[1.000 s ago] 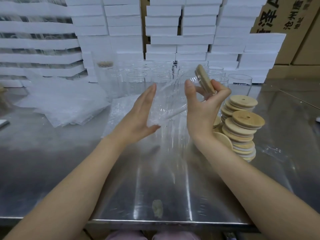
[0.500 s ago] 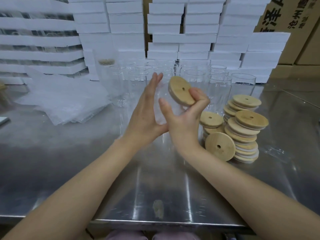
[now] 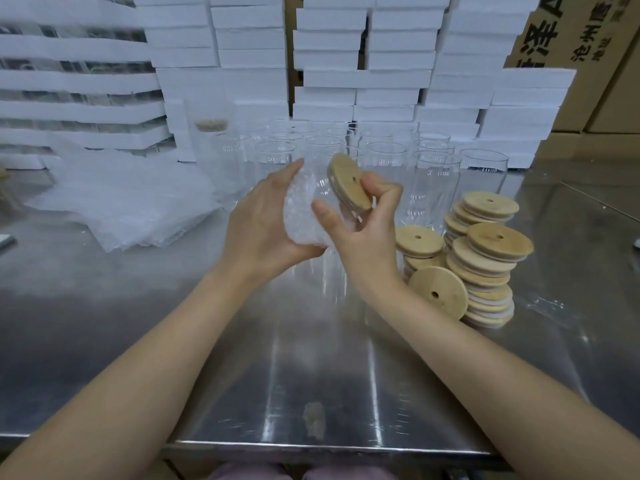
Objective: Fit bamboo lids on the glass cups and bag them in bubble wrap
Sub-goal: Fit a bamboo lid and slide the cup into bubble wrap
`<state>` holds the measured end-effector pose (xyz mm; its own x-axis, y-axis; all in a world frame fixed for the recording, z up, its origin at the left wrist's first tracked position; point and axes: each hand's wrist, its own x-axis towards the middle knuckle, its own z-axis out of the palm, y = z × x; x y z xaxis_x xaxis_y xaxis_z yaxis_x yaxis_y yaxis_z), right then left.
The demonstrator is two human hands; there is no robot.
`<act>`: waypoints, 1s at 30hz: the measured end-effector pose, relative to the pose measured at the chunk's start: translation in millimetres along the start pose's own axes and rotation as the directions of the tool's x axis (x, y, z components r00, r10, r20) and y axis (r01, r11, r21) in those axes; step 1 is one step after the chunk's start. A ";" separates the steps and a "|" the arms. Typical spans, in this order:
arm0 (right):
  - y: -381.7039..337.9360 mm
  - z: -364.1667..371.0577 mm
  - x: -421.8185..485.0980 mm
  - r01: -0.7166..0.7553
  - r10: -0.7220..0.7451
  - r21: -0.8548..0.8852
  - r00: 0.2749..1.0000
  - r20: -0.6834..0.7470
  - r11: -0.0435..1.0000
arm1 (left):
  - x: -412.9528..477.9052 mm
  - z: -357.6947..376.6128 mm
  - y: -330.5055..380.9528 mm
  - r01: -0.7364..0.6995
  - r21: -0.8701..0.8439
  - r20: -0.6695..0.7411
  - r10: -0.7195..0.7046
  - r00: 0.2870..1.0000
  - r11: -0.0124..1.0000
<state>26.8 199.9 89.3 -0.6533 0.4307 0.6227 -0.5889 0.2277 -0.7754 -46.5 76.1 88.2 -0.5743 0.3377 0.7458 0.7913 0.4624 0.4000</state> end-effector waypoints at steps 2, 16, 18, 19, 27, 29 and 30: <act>-1.7 -5.6 6.8 -0.028 0.026 0.016 0.991 0.128 0.999 | -0.4 -0.8 -0.1 0.089 -0.058 -0.031 -0.090 0.995 0.994; -13.9 -42.2 39.3 0.519 -0.409 -0.494 0.855 0.319 0.698 | 0.6 -5.6 -18.7 0.137 -0.284 -0.094 -0.170 0.981 0.949; -9.1 -36.7 32.3 0.537 -0.336 -0.498 0.834 0.439 0.682 | -1.6 -3.2 -16.1 0.129 -0.397 -0.069 -0.170 0.983 0.908; -6.7 -35.0 29.2 0.535 -0.317 -0.498 0.830 0.458 0.682 | -1.9 -2.7 -14.6 0.123 -0.425 -0.062 -0.165 0.984 0.897; -15.7 -31.1 30.5 0.203 -0.068 -0.399 0.943 0.327 0.894 | -0.8 -3.9 -12.7 0.115 -0.503 0.034 -0.113 0.993 0.857; -22.3 -33.0 31.9 0.236 -0.159 -0.367 0.960 0.229 0.900 | -0.6 -3.6 -14.9 0.133 -0.484 0.079 -0.108 0.991 0.865; -26.0 -36.1 34.9 0.233 -0.205 -0.313 0.972 0.118 0.921 | -0.9 -3.0 -16.0 0.143 -0.465 0.105 -0.106 0.989 0.874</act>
<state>36.5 240.5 127.4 -0.5700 0.2686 0.7765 -0.5456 0.5829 -0.6021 -58.1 65.9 82.7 -0.6736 0.3712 0.6391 0.7068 0.0707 0.7038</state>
